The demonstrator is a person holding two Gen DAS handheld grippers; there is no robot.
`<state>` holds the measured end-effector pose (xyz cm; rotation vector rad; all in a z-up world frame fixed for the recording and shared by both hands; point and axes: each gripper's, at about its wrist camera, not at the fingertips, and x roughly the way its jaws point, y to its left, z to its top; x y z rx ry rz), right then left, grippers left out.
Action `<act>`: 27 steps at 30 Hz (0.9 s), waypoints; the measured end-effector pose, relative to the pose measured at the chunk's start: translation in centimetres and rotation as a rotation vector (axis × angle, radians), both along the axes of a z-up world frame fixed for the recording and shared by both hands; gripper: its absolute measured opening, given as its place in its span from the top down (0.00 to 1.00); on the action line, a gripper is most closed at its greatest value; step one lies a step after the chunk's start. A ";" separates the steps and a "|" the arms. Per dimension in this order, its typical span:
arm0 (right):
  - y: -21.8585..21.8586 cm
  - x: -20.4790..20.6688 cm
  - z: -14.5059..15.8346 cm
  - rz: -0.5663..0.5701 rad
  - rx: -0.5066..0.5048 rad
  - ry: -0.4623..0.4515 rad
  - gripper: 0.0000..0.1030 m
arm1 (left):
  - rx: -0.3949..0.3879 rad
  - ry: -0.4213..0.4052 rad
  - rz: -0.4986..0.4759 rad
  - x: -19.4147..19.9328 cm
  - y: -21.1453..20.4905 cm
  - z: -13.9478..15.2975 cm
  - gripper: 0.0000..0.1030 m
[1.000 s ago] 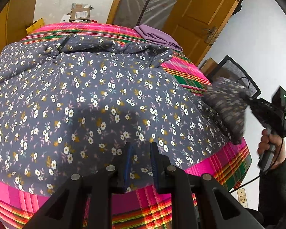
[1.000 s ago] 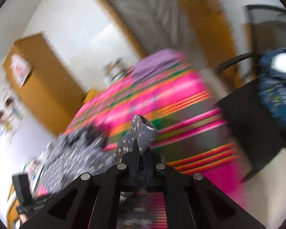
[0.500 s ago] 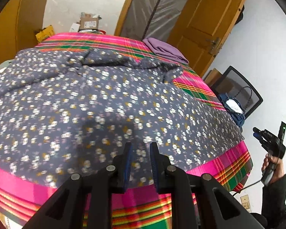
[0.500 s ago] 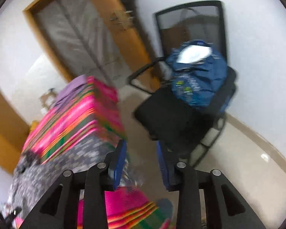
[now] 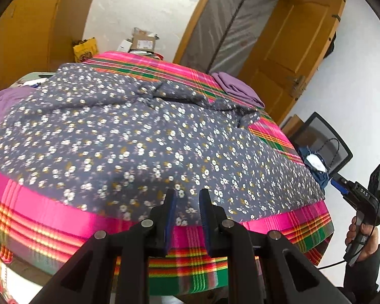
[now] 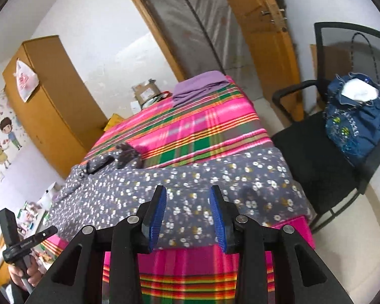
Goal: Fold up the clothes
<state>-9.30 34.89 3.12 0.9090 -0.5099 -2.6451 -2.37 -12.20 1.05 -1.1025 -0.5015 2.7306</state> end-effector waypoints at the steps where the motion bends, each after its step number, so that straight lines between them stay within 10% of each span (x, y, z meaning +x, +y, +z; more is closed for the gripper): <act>1: -0.1 0.0 0.1 0.004 -0.002 0.003 0.64 | -0.001 0.002 0.006 0.2 -0.2 0.1 0.82; 27: -0.9 1.8 -1.7 0.105 -0.039 -0.010 0.59 | 0.001 -0.037 0.206 3.3 -4.6 -1.0 0.80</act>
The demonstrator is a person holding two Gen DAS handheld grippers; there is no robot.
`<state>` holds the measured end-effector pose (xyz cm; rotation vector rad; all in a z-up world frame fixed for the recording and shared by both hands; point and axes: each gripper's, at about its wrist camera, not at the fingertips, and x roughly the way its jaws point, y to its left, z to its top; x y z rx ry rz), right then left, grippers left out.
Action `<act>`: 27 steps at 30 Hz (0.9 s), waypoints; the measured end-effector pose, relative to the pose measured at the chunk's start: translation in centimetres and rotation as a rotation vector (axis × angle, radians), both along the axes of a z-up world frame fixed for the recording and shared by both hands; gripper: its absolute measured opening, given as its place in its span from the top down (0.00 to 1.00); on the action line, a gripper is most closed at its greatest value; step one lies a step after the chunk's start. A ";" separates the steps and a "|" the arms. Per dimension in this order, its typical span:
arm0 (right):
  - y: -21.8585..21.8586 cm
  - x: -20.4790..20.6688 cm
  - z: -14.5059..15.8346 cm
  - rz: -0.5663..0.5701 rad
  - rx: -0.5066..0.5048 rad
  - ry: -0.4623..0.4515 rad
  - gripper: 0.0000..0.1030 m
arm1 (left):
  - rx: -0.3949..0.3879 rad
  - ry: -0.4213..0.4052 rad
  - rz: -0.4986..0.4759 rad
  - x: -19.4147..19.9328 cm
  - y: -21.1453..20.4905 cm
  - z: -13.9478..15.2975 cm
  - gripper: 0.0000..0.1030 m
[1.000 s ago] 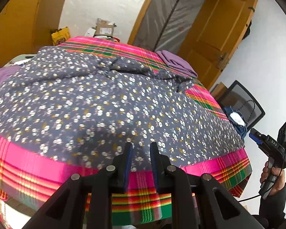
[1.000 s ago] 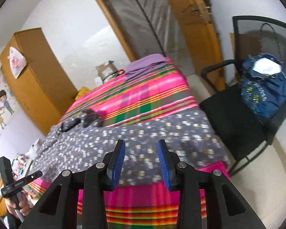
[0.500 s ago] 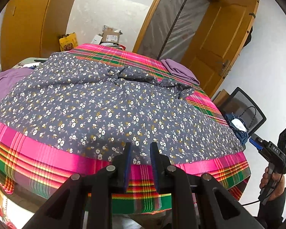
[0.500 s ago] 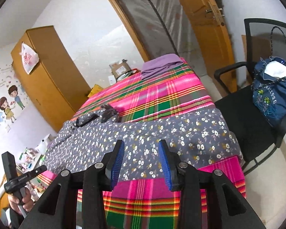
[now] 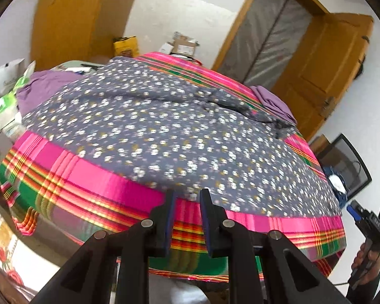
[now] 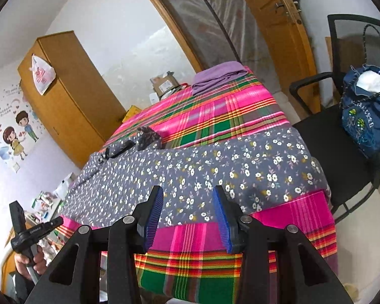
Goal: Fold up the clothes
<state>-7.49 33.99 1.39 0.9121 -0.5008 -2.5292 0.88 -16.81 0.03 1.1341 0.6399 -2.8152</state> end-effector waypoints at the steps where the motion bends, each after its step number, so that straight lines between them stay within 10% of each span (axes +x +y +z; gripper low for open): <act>1: -0.1 0.0 -0.1 0.007 0.007 -0.005 0.59 | 0.006 0.002 -0.002 -0.1 0.0 -0.1 0.80; 14: -7.1 1.3 -2.1 0.239 0.337 0.024 0.59 | 0.038 -0.001 -0.066 -1.7 1.9 -1.9 0.78; 27: -13.0 1.0 -3.7 0.554 0.738 0.225 0.59 | -0.278 0.042 -0.299 -2.9 6.5 -1.8 0.78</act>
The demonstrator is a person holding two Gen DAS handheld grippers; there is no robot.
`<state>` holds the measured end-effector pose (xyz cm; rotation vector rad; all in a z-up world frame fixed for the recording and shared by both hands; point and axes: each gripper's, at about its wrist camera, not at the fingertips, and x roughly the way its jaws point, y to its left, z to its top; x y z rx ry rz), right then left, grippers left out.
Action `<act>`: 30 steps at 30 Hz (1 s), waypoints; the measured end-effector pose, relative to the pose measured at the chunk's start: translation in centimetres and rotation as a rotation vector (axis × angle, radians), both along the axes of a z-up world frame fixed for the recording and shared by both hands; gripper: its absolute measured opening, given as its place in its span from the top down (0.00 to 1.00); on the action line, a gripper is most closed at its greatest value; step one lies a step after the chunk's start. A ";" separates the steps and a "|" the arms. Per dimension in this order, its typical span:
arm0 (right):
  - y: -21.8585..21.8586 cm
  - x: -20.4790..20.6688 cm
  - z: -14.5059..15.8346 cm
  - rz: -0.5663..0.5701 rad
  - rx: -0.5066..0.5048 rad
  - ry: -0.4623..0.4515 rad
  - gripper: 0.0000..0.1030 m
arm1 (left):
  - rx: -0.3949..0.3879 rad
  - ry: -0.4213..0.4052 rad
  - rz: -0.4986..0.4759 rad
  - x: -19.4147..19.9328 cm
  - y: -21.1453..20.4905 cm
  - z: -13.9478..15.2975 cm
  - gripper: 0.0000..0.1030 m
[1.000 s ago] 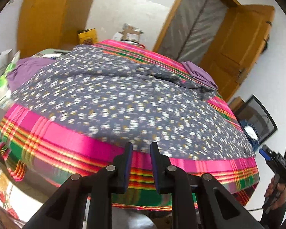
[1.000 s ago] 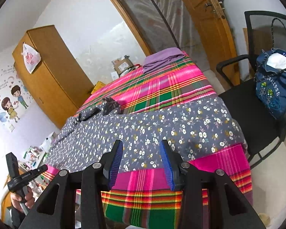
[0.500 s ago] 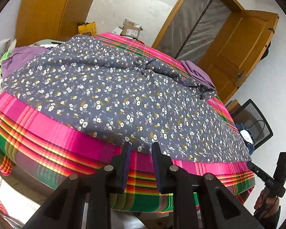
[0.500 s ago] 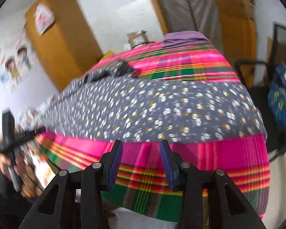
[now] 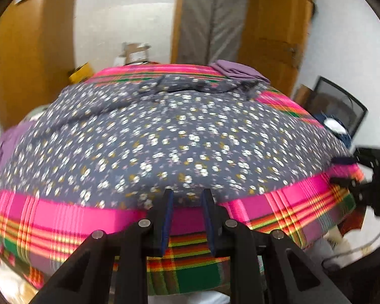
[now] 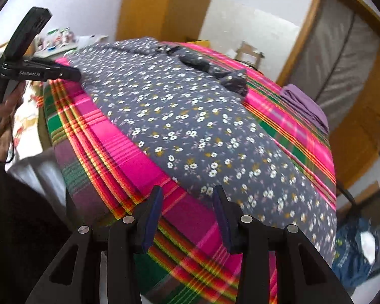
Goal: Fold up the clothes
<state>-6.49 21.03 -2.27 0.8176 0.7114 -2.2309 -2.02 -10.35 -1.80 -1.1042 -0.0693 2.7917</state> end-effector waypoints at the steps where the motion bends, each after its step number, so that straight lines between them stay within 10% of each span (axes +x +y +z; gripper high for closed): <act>1: 0.1 -0.3 0.0 0.008 -0.005 -0.007 0.59 | -0.009 0.001 -0.017 -0.1 0.2 -0.1 0.78; 30: 1.1 -2.7 0.0 0.029 -0.091 -0.130 0.94 | -0.005 -0.024 -0.100 -1.6 -1.4 0.0 0.78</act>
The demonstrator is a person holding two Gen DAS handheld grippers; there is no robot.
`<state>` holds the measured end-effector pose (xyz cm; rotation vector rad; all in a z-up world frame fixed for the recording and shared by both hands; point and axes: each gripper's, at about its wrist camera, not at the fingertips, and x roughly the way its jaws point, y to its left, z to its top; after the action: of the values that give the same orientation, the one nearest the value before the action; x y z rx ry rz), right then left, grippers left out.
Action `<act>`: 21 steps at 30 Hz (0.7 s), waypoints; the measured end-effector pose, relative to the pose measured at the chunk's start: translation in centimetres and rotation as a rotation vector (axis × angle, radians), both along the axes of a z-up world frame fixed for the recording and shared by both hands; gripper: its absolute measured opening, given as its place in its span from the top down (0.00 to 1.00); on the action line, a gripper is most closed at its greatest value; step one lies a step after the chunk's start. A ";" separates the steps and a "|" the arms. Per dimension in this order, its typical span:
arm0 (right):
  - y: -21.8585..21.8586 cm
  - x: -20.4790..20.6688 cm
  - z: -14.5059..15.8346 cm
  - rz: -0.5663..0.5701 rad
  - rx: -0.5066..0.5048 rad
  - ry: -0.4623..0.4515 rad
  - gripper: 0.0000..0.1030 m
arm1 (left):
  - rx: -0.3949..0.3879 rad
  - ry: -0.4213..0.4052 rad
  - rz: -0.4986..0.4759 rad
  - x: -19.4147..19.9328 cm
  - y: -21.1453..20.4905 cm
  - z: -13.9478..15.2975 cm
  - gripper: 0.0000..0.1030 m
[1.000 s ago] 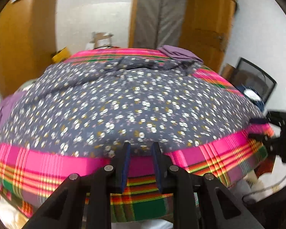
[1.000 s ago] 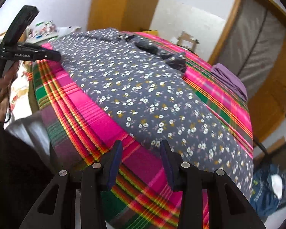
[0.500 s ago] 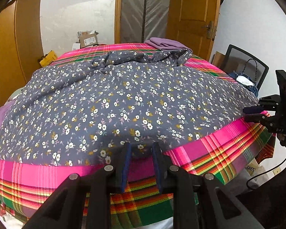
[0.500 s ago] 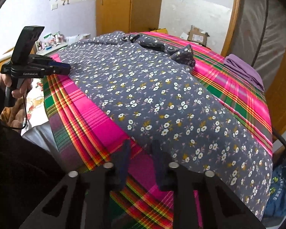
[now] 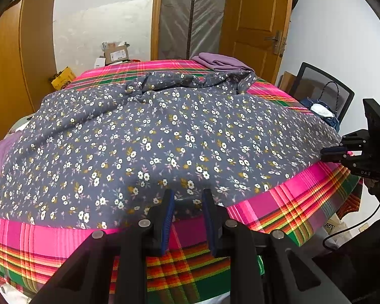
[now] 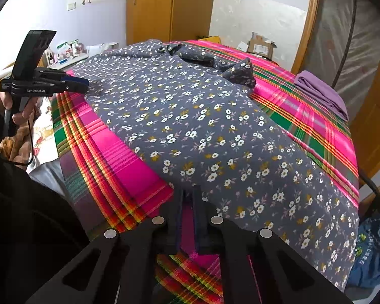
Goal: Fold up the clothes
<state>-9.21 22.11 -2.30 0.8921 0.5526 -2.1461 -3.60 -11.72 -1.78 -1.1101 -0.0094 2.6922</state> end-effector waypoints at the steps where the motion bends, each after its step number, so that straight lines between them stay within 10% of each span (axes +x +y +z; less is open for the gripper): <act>1: 0.0 0.0 0.0 -0.001 0.001 0.005 0.94 | 0.000 -0.001 -0.002 -0.1 -0.1 0.0 0.78; 5: 0.1 0.1 0.2 0.003 0.019 0.024 0.87 | 0.004 -0.006 -0.005 -0.4 -0.5 -0.1 0.78; 7: 0.3 0.2 0.3 0.011 0.034 0.042 0.68 | 0.010 -0.009 -0.007 -0.6 -0.8 -0.1 0.78; 12: 0.2 -0.6 0.3 0.033 0.046 0.036 0.67 | 0.006 -0.026 -0.031 -0.9 -1.1 -0.5 0.78; 15: 0.0 -1.0 0.3 0.040 0.031 0.005 0.92 | 0.001 -0.028 -0.040 -1.1 -1.3 -0.8 0.78; 21: -0.4 -0.1 0.2 0.073 0.049 -0.007 0.98 | 0.015 -0.025 -0.055 -1.1 -1.7 -1.0 0.78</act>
<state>-9.27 21.70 -2.15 0.8921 0.6268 -2.0713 -4.75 -13.45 -2.75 -1.1230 -0.0033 2.6251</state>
